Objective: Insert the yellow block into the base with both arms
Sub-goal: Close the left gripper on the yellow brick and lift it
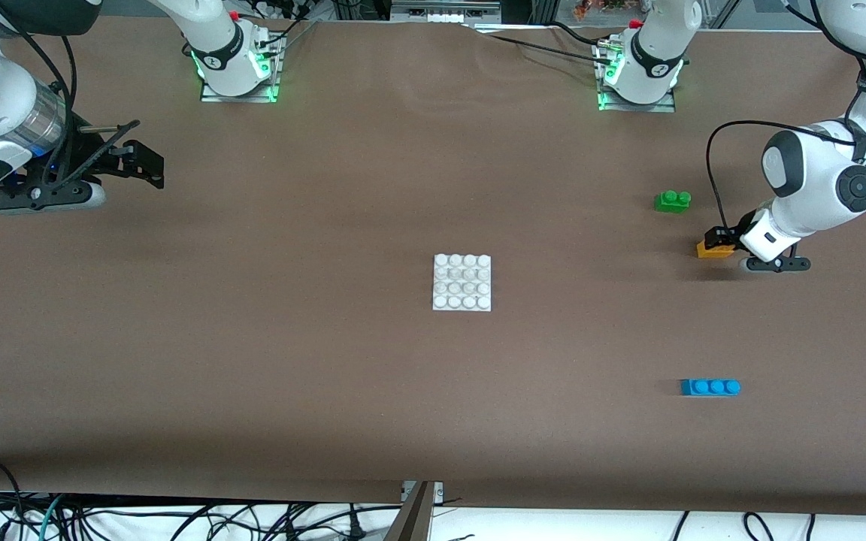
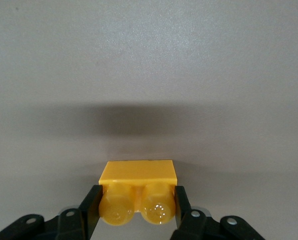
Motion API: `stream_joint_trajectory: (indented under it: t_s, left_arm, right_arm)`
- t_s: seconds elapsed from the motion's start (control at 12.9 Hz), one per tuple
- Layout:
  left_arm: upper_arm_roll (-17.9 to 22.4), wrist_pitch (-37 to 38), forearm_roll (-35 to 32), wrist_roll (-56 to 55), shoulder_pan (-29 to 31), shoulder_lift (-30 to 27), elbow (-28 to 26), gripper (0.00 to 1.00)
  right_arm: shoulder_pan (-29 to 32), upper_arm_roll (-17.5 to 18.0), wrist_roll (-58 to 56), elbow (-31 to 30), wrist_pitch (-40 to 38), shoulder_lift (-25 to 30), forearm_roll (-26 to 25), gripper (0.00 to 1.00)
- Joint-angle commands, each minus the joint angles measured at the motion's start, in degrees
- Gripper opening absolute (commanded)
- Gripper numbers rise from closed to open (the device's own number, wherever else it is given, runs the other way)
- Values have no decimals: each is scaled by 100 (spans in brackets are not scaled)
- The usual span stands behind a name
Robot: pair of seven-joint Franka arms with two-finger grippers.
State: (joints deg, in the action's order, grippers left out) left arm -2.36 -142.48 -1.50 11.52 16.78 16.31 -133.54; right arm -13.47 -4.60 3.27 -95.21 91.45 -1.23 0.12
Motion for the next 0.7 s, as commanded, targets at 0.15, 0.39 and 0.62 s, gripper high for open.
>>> stream_joint_trajectory:
  t_s: [0.15, 0.39, 0.62]
  left_arm:
    - [-37, -44, 63, 158, 71, -48, 20, 23]
    - [-80, 140, 63, 105, 54, -303, 196, 24]
    - [-107, 1349, 63, 96, 18, -312, 1028, 28]
  right_arm:
    - [29, 29, -99, -16, -101, 79, -74, 99]
    - [29, 29, -99, -16, -119, 79, -74, 99]
    - [29, 29, -99, -16, -137, 79, -74, 99]
